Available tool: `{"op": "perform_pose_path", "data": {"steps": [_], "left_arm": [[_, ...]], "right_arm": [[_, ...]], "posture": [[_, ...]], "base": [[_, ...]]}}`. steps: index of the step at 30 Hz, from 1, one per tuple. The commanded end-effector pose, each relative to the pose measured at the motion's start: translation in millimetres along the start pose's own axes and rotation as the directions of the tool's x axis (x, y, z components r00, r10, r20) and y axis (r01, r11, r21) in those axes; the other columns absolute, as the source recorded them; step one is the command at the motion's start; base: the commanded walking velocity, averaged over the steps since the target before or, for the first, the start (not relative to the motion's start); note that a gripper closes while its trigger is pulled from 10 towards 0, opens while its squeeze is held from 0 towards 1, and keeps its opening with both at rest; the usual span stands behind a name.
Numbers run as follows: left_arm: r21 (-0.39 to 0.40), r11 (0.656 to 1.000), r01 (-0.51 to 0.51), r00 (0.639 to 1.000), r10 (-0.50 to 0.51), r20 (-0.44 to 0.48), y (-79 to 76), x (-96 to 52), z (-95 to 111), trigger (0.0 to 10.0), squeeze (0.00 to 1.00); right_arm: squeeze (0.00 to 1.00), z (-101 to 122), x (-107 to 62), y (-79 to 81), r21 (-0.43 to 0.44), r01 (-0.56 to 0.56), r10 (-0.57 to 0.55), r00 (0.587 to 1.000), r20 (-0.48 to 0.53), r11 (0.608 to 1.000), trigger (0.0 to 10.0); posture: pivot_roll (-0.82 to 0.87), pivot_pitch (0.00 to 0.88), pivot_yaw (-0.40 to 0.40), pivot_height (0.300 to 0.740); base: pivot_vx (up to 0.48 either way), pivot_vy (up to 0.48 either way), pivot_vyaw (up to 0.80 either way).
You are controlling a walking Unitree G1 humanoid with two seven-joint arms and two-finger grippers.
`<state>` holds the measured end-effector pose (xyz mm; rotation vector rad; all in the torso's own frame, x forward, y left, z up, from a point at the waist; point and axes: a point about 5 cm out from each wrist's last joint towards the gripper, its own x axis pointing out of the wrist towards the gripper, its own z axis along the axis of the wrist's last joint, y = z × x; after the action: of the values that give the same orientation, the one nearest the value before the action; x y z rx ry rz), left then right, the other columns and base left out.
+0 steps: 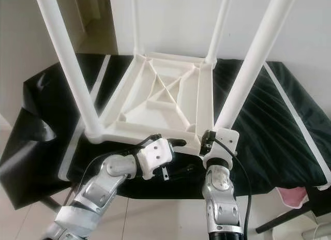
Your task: Building children table
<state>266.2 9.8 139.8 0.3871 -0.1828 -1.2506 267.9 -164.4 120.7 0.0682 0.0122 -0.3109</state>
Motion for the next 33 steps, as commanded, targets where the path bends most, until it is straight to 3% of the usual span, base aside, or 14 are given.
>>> {"op": "perform_pose_path", "data": {"steps": [1,7,13,19,20,23,24,25,26,27,30,31,32,33], "left_arm": [[-0.002,0.999,-0.038,0.999,0.038,0.001,0.8,-0.1,-1.1,10.0,0.00],[-0.002,0.999,-0.045,0.999,0.045,-0.002,1.9,-0.9,-1.7,10.0,0.00],[0.000,0.999,-0.050,0.999,0.050,-0.003,3.2,-1.7,-1.6,10.0,0.00],[0.000,0.999,-0.052,0.999,0.052,-0.003,3.6,-1.8,-1.4,10.0,0.00],[0.000,0.999,-0.049,0.999,0.049,0.000,2.8,-1.6,-0.5,10.0,0.00],[0.000,0.999,-0.047,0.999,0.047,0.001,2.5,-1.6,-0.2,10.0,0.00],[0.000,0.999,-0.046,0.999,0.046,0.001,2.4,-1.7,-0.2,10.0,0.00],[0.002,0.999,-0.045,0.999,0.045,0.001,2.3,-1.9,0.1,10.0,0.00],[0.002,0.999,-0.045,0.999,0.045,0.001,2.3,-1.9,0.1,10.0,0.00],[0.003,0.999,-0.044,0.999,0.044,0.001,2.2,-2.2,0.2,10.0,0.00],[0.004,0.999,-0.045,0.999,0.045,0.001,2.3,-2.3,0.3,10.0,0.00],[0.005,0.999,-0.047,0.999,0.047,0.000,2.6,-2.6,0.2,10.0,0.00],[0.007,0.999,-0.052,0.999,0.052,-0.001,3.1,-2.9,0.2,10.0,0.00],[0.007,0.999,-0.052,0.999,0.052,-0.001,3.1,-2.9,0.2,10.0,0.00]], "right_arm": [[1.00,1.8,-0.8,-5.1,0.031,-0.026,0.025,1.000,0.012,0.999,10.0],[1.00,6.8,1.5,-19.1,0.012,-0.104,0.104,0.993,0.053,0.994,10.0],[1.00,9.2,7.9,-41.1,-0.073,-0.255,0.258,0.965,0.041,0.964,10.0],[1.00,13.2,12.0,-45.8,-0.089,-0.298,0.303,0.952,0.044,0.950,10.0],[1.00,19.6,17.8,-46.9,-0.111,-0.428,0.434,0.900,0.035,0.897,10.0],[1.00,21.2,20.4,-46.2,-0.125,-0.489,0.495,0.869,0.019,0.863,10.0],[0.00,22.2,23.2,-45.3,-0.145,-0.536,0.542,0.840,0.003,0.832,10.0],[0.00,22.2,25.7,-43.9,-0.163,-0.575,0.581,0.814,-0.016,0.801,10.0],[0.00,22.2,25.7,-43.9,-0.163,-0.575,0.581,0.814,-0.016,0.801,10.0],[0.00,21.6,27.6,-43.1,-0.181,-0.603,0.607,0.794,-0.035,0.777,10.0],[0.00,20.5,29.1,-43.2,-0.195,-0.622,0.625,0.779,-0.052,0.759,10.0],[0.00,17.8,29.8,-44.0,-0.197,-0.636,0.636,0.768,-0.074,0.746,5.9],[0.00,15.1,29.7,-45.3,-0.198,-0.644,0.641,0.762,-0.087,0.739,0.0],[0.00,15.1,29.7,-45.3,-0.198,-0.644,0.641,0.762,-0.087,0.739,0.0]], "posture": [[-0.09,0.000,-0.022,0.740],[-0.08,0.000,-0.026,0.740],[-0.08,0.000,-0.031,0.740],[-0.08,0.000,-0.030,0.740],[-0.07,0.000,-0.029,0.740],[-0.07,0.000,-0.028,0.740],[-0.07,0.000,-0.028,0.740],[-0.07,0.000,-0.031,0.740],[-0.07,0.000,-0.031,0.740],[-0.06,0.000,-0.033,0.740],[-0.06,0.000,-0.035,0.740],[-0.05,0.000,-0.040,0.740],[-0.05,0.000,-0.045,0.740],[-0.05,0.000,-0.045,0.740]], "base": [[0.000,0.000,0.00],[0.000,0.000,0.00],[0.000,0.000,0.00],[0.000,0.000,0.00],[0.000,0.000,0.00],[0.000,0.000,0.00],[0.000,0.000,0.00],[0.000,0.000,0.00],[0.000,0.000,0.00],[0.000,0.000,0.00],[0.000,0.000,0.00],[0.000,0.000,0.00],[0.000,0.000,0.00],[0.000,0.000,0.00]]}}
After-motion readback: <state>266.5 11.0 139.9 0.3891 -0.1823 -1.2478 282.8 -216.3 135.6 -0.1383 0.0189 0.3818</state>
